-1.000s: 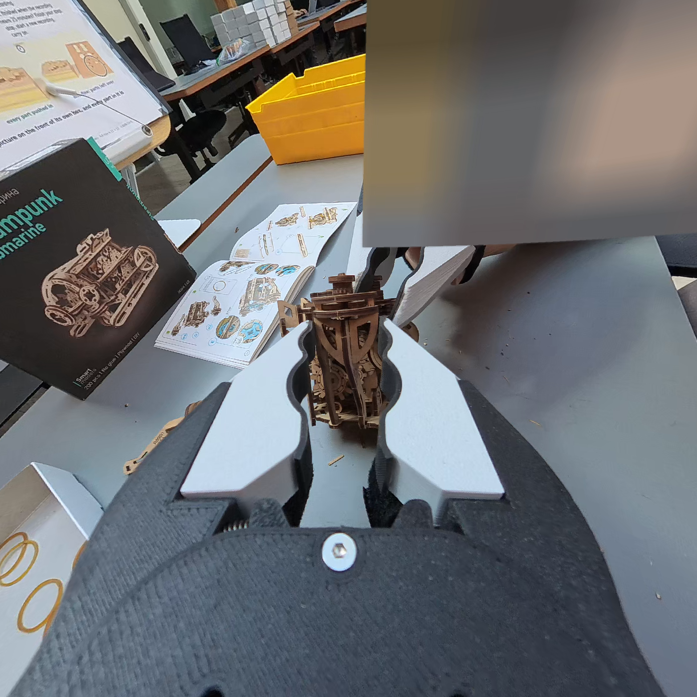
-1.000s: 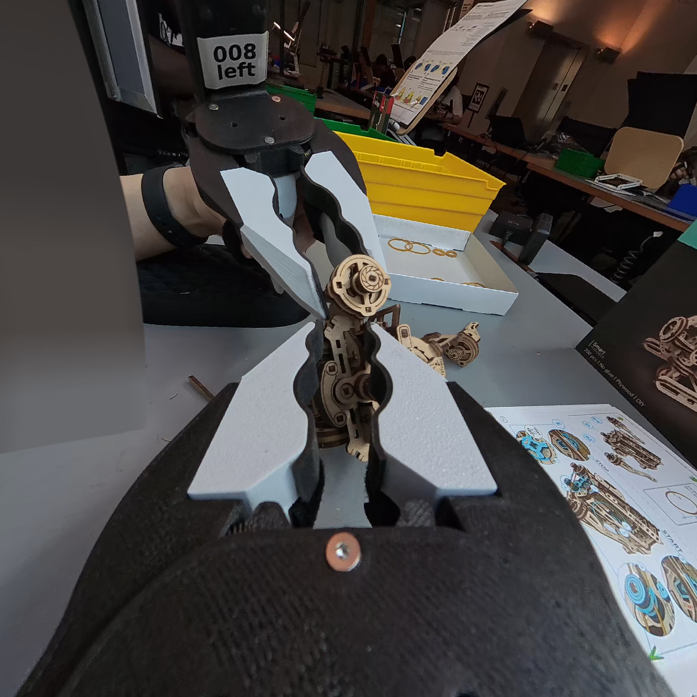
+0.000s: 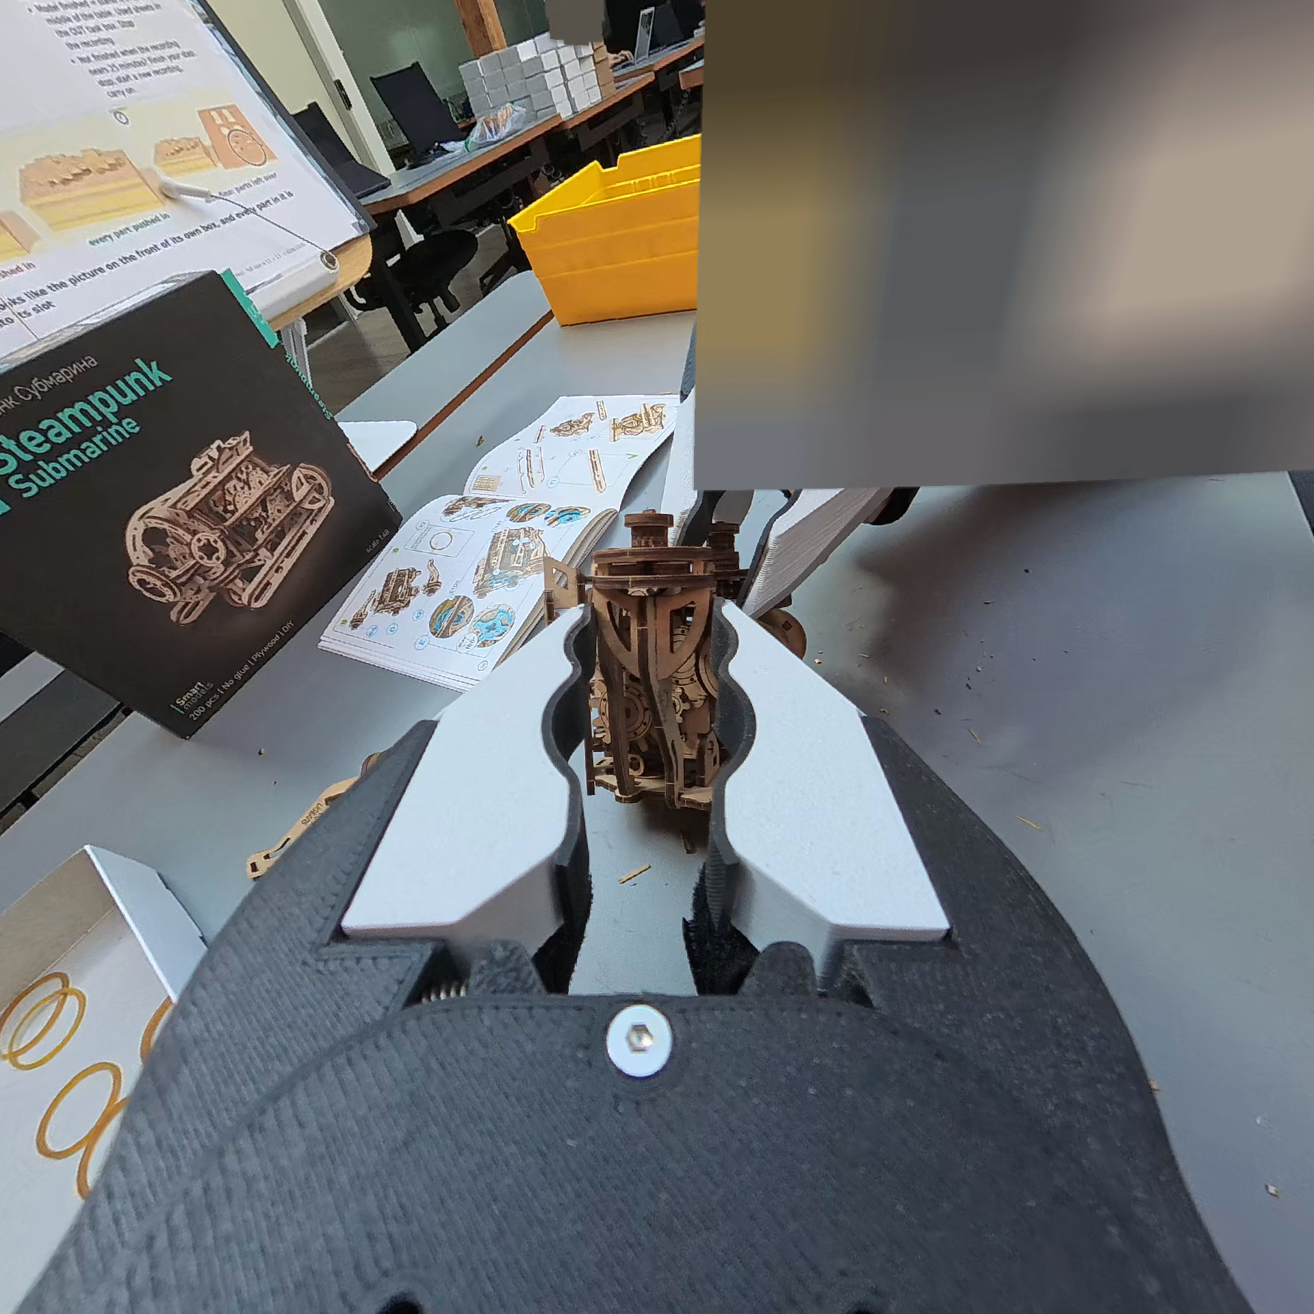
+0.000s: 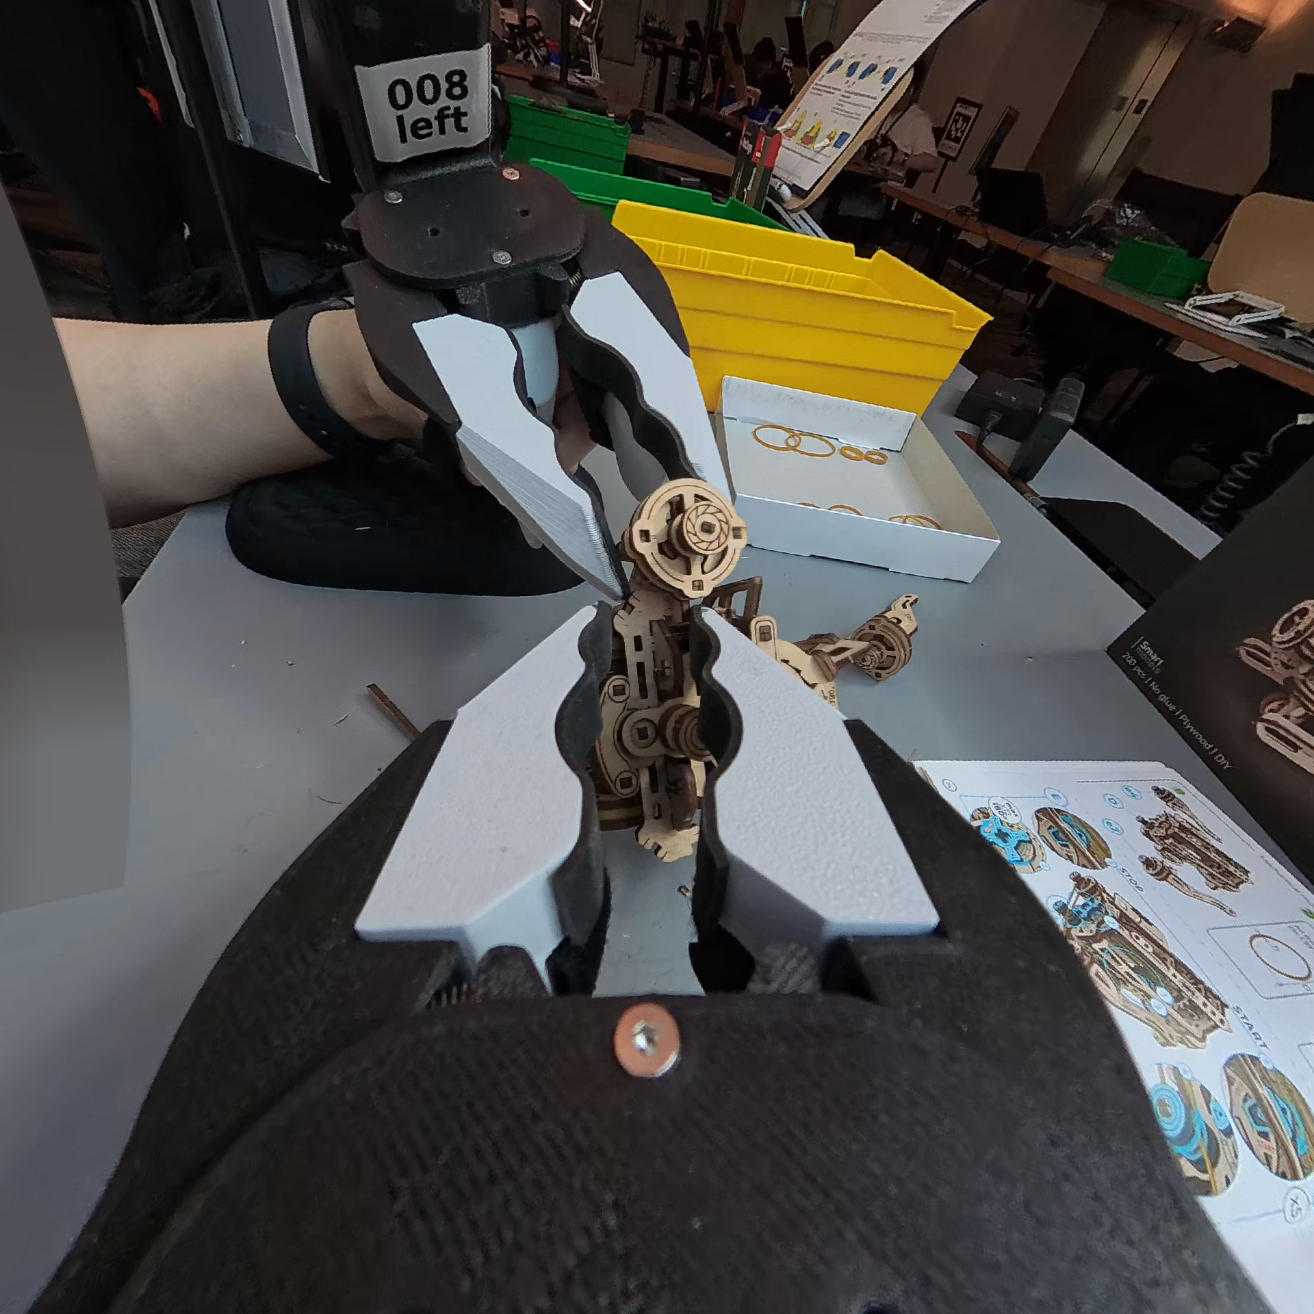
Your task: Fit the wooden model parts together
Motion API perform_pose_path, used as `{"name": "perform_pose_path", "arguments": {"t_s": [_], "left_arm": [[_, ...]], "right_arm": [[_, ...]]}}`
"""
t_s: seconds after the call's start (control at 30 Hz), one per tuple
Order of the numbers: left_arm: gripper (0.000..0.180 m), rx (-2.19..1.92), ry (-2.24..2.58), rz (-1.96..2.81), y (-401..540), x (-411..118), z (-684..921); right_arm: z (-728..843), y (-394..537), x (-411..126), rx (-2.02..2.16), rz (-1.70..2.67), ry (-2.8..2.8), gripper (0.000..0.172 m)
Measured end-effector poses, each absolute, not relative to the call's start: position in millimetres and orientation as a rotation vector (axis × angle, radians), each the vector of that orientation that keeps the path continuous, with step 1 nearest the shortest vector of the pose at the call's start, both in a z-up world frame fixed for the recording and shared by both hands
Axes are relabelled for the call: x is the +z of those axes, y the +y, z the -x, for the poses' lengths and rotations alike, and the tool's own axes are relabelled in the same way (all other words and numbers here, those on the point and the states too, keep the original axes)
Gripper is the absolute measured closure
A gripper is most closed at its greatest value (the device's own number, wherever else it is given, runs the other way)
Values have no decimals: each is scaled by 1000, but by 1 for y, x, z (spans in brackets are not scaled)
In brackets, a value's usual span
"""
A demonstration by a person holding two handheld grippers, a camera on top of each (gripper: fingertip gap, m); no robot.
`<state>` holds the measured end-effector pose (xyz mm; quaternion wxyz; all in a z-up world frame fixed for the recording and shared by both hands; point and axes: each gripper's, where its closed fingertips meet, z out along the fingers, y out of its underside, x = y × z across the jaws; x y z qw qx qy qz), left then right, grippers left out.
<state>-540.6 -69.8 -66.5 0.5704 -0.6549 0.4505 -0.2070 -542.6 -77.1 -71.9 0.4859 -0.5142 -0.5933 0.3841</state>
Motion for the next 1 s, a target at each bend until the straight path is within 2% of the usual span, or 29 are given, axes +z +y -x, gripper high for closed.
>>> {"name": "perform_pose_path", "arguments": {"t_s": [0.6,1.0], "left_arm": [[153,-465,1005,1565,-66,-68,545],[149,-436,991,1559,-67,-67,545]], "right_arm": [[543,-71,-71,1008,1314,-1384,152],[545,-71,-72,981,1311,-1377,152]]}}
